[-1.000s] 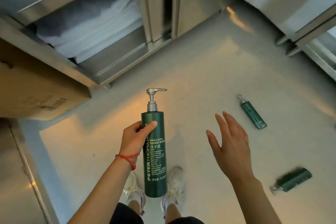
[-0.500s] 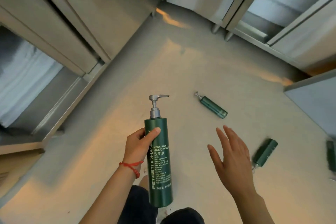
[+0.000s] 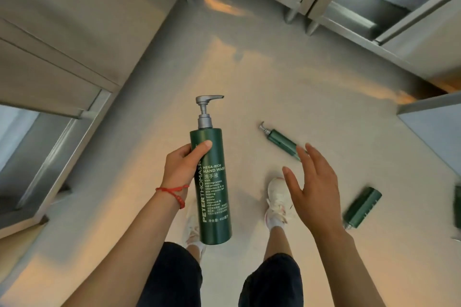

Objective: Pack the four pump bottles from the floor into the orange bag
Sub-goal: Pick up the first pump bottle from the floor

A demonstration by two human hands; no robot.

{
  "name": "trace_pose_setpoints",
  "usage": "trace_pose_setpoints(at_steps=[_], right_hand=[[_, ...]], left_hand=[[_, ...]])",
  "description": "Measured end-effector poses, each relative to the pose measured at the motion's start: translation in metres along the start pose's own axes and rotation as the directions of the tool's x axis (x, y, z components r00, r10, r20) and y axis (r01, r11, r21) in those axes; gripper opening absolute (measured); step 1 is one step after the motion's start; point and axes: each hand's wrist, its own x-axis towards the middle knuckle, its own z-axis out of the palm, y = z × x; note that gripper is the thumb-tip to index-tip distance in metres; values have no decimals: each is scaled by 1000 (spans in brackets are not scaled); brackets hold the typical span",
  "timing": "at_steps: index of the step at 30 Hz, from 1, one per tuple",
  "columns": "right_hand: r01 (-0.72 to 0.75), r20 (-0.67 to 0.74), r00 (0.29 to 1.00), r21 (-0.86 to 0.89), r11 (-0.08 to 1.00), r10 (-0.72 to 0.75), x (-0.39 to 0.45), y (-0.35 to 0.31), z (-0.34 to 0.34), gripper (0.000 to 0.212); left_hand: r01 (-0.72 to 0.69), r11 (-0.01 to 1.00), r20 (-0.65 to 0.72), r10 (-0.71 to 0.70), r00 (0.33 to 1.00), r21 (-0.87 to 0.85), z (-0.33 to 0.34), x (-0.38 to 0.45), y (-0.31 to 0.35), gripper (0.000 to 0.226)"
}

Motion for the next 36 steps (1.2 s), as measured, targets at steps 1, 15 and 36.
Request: trace_pose_setpoints(at_steps=[1, 15, 36], right_hand=[[0, 36, 999, 14, 1000, -1, 19, 13, -1, 49], [204, 330, 930, -98, 974, -162, 174, 137, 61, 49], [-151, 440, 891, 55, 987, 112, 275, 274, 344, 59]], left_hand=[[18, 1000, -39, -18, 999, -3, 14, 11, 1, 12], [102, 995, -157, -102, 982, -7, 103, 110, -71, 11], [221, 974, -145, -213, 966, 42, 121, 296, -275, 17]])
